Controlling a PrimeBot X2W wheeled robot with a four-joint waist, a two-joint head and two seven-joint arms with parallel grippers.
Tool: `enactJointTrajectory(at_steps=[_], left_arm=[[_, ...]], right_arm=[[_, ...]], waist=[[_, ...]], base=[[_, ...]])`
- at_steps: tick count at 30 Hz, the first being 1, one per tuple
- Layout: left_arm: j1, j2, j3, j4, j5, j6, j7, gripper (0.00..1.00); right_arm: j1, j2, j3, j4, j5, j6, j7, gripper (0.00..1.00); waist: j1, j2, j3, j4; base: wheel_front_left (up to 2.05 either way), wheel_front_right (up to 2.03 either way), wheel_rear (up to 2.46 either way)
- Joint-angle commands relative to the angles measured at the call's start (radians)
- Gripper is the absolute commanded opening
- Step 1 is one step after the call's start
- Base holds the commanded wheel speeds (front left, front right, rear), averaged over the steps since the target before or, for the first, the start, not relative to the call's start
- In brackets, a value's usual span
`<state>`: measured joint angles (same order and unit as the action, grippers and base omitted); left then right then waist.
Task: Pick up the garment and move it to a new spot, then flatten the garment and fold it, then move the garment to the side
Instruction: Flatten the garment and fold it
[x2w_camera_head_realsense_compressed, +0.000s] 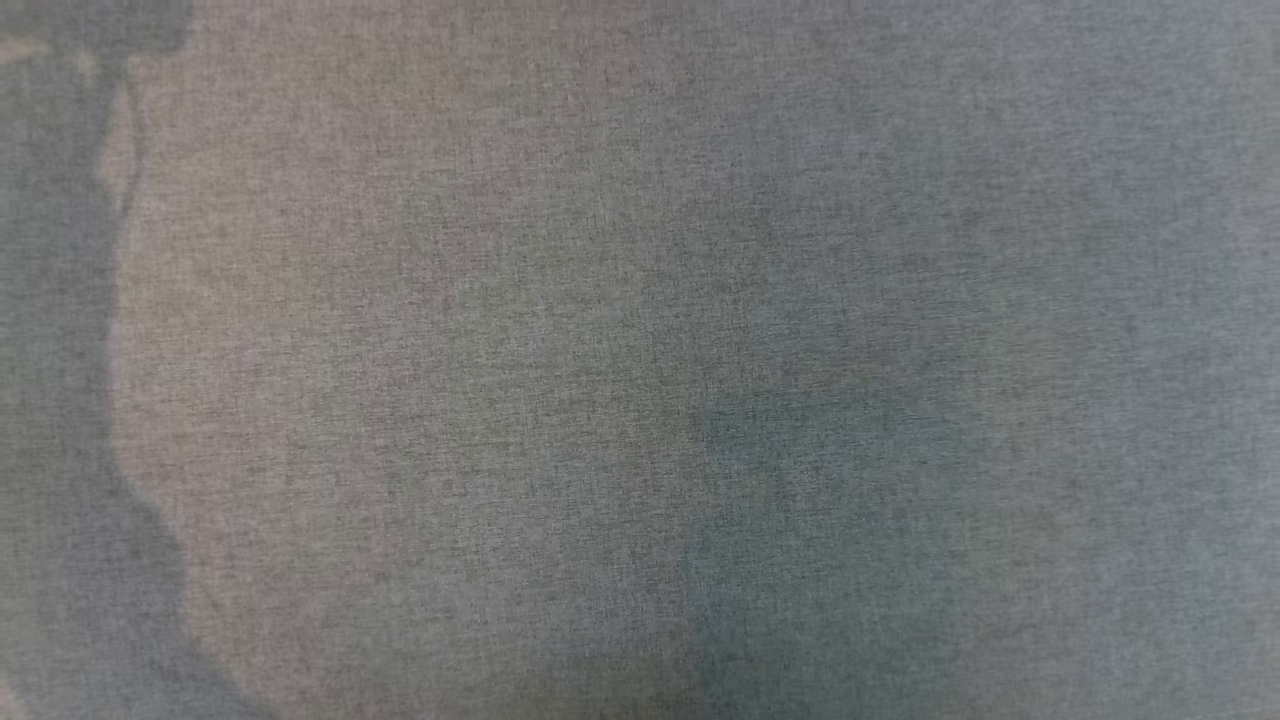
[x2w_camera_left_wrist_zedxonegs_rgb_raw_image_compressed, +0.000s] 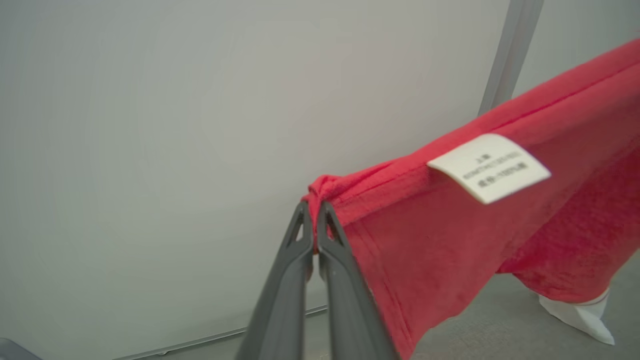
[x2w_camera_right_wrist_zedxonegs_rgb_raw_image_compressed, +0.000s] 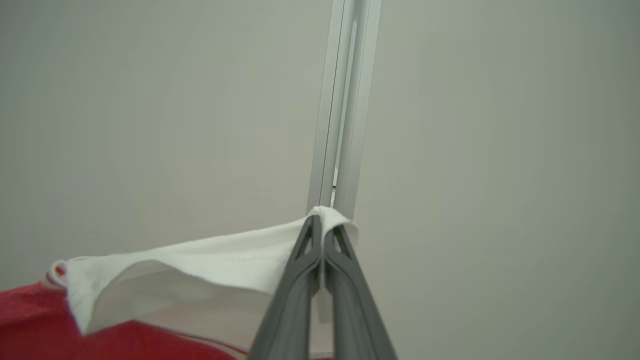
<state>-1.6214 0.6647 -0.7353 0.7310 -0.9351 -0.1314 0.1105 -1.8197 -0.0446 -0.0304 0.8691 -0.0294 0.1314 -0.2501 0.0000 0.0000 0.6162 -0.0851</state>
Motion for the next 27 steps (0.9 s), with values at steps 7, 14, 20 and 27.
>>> enactJointTrajectory(at_steps=[7, 14, 20, 27], left_arm=[[0.182, 0.056, -0.127, -0.015, -0.132, 0.001, -0.005, 0.00], [0.386, 0.106, -0.241, -0.068, -0.244, 0.001, 0.061, 0.00], [0.555, 0.128, -0.312, -0.142, -0.329, 0.001, 0.105, 0.00], [0.722, 0.130, -0.348, -0.224, -0.418, 0.001, 0.127, 0.00]], right_arm=[[0.194, -0.011, 0.060, 0.057, 0.002, -0.001, 0.007, 0.00], [0.408, -0.034, 0.184, 0.119, 0.079, -0.001, 0.101, 0.00], [0.624, -0.075, 0.308, 0.075, 0.297, -0.001, 0.256, 0.00], [0.946, -0.234, 0.462, -0.216, 0.576, -0.001, 0.526, 0.00]], waist=[[0.0000, 0.0000, -0.101, -0.006], [0.0000, 0.0000, -0.242, -0.031], [0.0000, 0.0000, -0.371, -0.040], [0.0000, 0.0000, -0.477, -0.035]], base=[[0.00, 0.00, 0.00], [0.00, 0.00, 0.00], [0.00, 0.00, 0.00], [0.00, 0.00, 0.00]])
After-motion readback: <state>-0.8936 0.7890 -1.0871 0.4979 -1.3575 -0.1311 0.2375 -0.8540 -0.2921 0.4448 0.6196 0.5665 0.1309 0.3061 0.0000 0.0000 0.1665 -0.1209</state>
